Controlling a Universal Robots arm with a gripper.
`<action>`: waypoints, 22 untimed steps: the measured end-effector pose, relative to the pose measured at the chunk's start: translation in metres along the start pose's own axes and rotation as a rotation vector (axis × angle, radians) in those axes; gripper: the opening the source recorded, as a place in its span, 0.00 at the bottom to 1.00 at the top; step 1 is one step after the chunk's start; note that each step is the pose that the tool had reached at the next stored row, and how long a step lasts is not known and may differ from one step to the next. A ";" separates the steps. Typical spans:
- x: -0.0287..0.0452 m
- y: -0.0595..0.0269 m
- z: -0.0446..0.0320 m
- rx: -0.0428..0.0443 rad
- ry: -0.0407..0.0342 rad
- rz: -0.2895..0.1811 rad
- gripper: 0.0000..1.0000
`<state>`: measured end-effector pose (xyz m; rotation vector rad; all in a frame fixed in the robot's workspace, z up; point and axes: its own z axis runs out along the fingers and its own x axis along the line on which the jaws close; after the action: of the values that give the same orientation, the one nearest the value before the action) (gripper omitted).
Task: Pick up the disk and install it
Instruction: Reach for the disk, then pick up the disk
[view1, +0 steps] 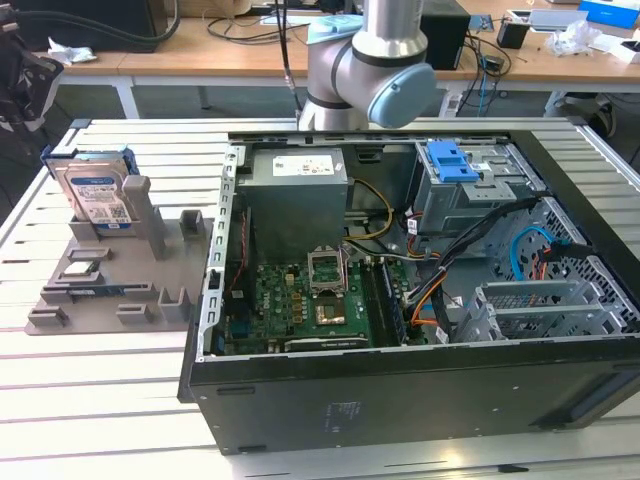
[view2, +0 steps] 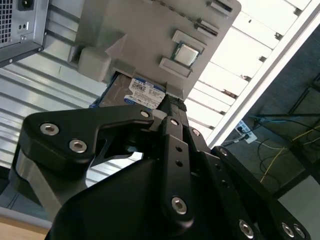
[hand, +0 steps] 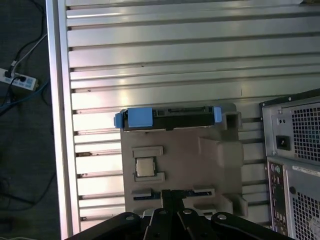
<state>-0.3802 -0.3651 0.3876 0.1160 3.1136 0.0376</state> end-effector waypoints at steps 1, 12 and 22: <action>0.0010 0.0026 0.0010 0.0087 -0.0008 0.000 0.11; 0.0078 0.0077 0.0022 0.0144 -0.0011 0.000 0.11; 0.0080 0.0077 0.0022 0.0141 -0.0010 -0.011 0.11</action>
<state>-0.3876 -0.3567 0.3853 0.0988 3.1138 0.0154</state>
